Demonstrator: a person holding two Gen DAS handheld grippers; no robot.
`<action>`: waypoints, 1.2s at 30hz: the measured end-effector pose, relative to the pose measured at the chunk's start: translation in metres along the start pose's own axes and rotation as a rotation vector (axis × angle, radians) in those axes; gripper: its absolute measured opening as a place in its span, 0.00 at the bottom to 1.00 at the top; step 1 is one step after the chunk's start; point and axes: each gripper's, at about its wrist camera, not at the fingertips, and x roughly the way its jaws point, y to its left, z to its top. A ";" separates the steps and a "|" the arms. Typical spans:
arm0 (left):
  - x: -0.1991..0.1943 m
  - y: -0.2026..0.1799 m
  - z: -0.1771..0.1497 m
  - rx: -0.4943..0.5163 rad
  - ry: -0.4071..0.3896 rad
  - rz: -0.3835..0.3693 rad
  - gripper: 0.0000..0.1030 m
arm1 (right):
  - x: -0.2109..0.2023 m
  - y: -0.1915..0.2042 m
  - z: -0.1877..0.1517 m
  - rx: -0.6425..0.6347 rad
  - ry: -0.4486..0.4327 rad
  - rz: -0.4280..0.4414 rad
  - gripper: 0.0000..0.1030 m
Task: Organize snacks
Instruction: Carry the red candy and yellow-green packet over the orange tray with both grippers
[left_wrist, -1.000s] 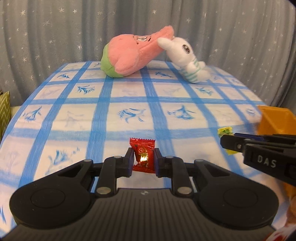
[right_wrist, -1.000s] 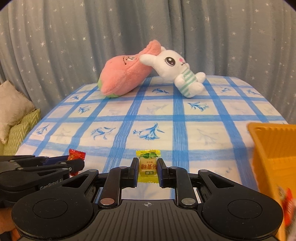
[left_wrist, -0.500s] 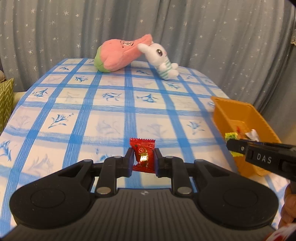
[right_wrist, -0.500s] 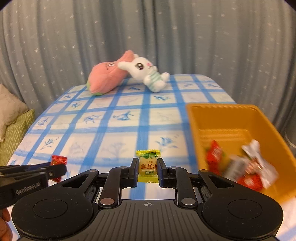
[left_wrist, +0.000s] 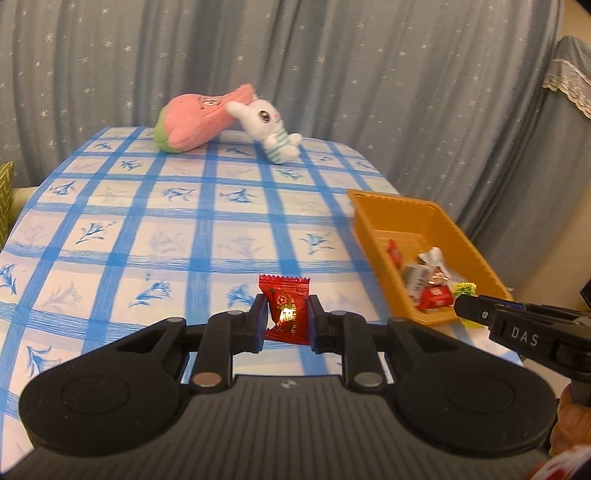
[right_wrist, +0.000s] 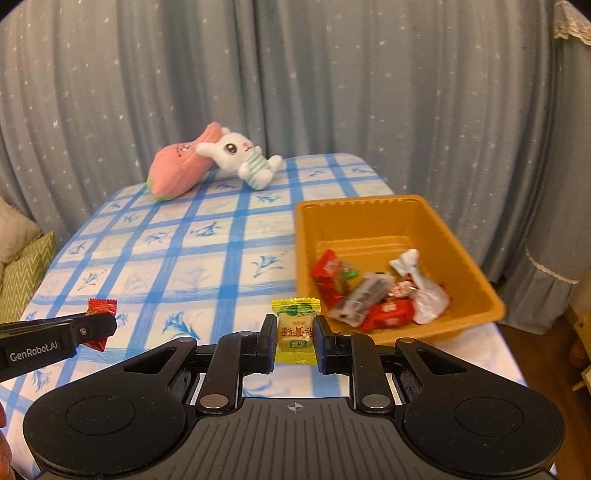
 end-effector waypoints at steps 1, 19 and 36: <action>-0.002 -0.005 0.000 0.009 -0.002 -0.004 0.19 | -0.004 -0.003 -0.001 0.002 -0.002 -0.004 0.20; -0.003 -0.067 0.000 0.089 0.007 -0.090 0.19 | -0.036 -0.053 -0.008 0.071 -0.019 -0.064 0.20; 0.028 -0.111 0.025 0.132 0.008 -0.158 0.19 | -0.028 -0.088 0.013 0.104 -0.038 -0.089 0.20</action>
